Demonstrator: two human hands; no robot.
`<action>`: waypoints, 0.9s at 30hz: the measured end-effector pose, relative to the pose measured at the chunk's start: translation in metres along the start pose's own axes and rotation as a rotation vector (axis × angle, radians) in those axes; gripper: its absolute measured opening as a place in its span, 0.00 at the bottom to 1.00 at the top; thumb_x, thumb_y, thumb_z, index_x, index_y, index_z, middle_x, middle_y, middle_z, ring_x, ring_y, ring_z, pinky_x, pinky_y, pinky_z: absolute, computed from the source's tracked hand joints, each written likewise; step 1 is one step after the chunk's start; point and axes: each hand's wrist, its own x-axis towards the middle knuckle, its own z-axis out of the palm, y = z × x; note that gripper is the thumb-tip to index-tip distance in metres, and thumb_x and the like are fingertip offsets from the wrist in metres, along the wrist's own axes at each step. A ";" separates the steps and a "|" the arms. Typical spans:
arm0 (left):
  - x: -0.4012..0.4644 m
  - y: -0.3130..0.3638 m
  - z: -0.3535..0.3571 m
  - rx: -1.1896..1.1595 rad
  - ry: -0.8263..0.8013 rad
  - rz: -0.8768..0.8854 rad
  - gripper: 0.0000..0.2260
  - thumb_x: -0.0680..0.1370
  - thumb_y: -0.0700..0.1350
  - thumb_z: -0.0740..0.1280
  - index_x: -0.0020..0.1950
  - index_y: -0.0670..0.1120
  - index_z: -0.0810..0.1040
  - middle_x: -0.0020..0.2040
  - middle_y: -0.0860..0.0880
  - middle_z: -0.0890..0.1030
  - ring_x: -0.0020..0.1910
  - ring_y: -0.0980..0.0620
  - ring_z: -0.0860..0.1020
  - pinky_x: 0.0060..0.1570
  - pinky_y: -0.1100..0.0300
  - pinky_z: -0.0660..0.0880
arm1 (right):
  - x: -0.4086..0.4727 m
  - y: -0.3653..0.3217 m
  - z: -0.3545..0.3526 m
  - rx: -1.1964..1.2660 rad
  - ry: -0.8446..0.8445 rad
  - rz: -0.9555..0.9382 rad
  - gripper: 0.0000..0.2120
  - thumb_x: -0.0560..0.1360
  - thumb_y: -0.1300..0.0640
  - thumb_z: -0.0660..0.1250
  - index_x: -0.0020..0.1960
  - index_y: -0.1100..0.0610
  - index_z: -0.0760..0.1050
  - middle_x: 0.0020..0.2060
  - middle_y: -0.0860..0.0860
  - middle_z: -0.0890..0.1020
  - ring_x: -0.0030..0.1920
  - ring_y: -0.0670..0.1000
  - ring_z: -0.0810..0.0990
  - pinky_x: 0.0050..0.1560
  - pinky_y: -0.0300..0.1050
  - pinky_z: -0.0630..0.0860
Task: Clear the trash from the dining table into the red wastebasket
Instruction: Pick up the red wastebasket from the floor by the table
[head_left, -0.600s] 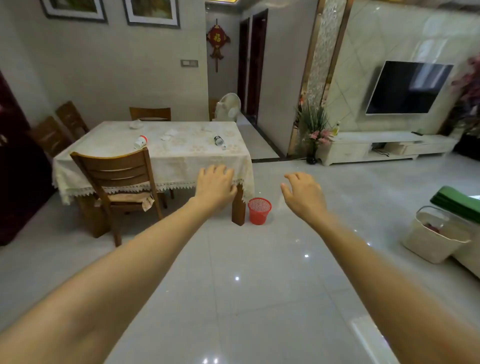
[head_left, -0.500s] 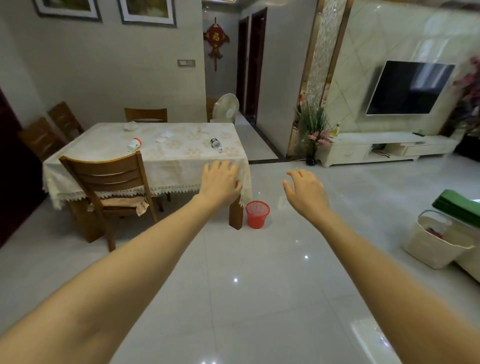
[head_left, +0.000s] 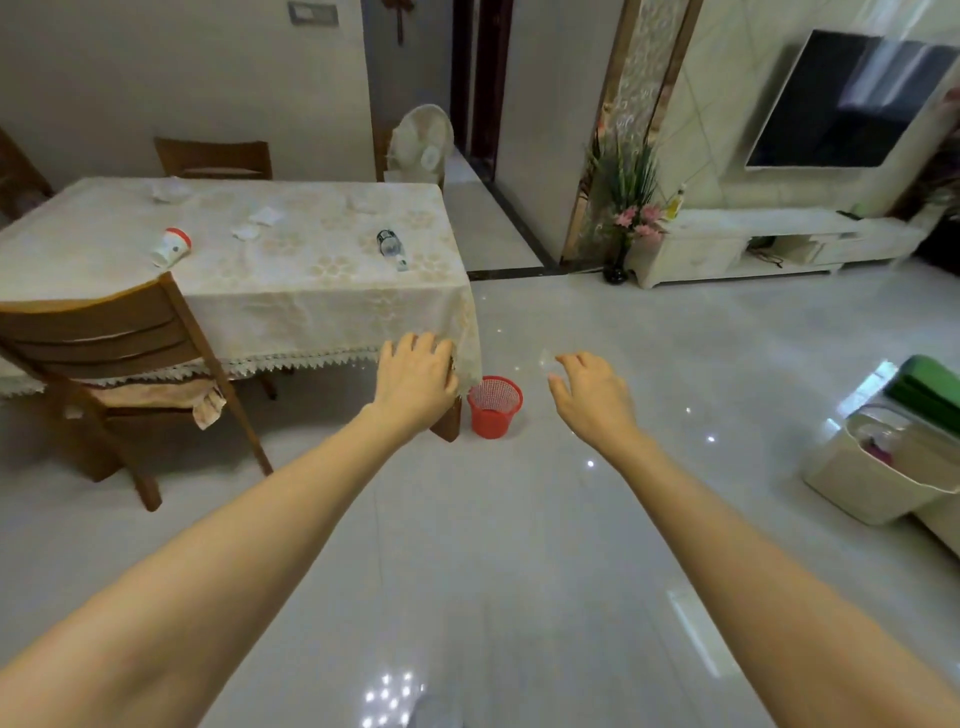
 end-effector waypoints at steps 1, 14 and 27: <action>0.023 -0.005 0.007 -0.005 -0.002 0.000 0.19 0.81 0.50 0.57 0.69 0.44 0.71 0.68 0.43 0.73 0.68 0.42 0.70 0.66 0.47 0.64 | 0.023 0.005 0.004 -0.003 0.010 0.019 0.18 0.79 0.53 0.58 0.66 0.59 0.71 0.63 0.58 0.76 0.64 0.59 0.72 0.62 0.53 0.69; 0.201 0.003 0.163 -0.037 -0.215 0.018 0.21 0.79 0.48 0.61 0.71 0.45 0.69 0.68 0.44 0.74 0.67 0.42 0.70 0.66 0.45 0.65 | 0.169 0.109 0.125 0.020 -0.079 0.128 0.17 0.76 0.56 0.64 0.63 0.61 0.74 0.61 0.61 0.77 0.63 0.62 0.74 0.60 0.56 0.71; 0.396 0.106 0.274 -0.107 -0.364 -0.034 0.20 0.74 0.44 0.66 0.65 0.40 0.75 0.64 0.39 0.77 0.64 0.37 0.73 0.62 0.40 0.68 | 0.349 0.278 0.189 0.002 -0.236 0.149 0.18 0.77 0.56 0.64 0.64 0.61 0.74 0.62 0.62 0.77 0.65 0.64 0.73 0.61 0.59 0.70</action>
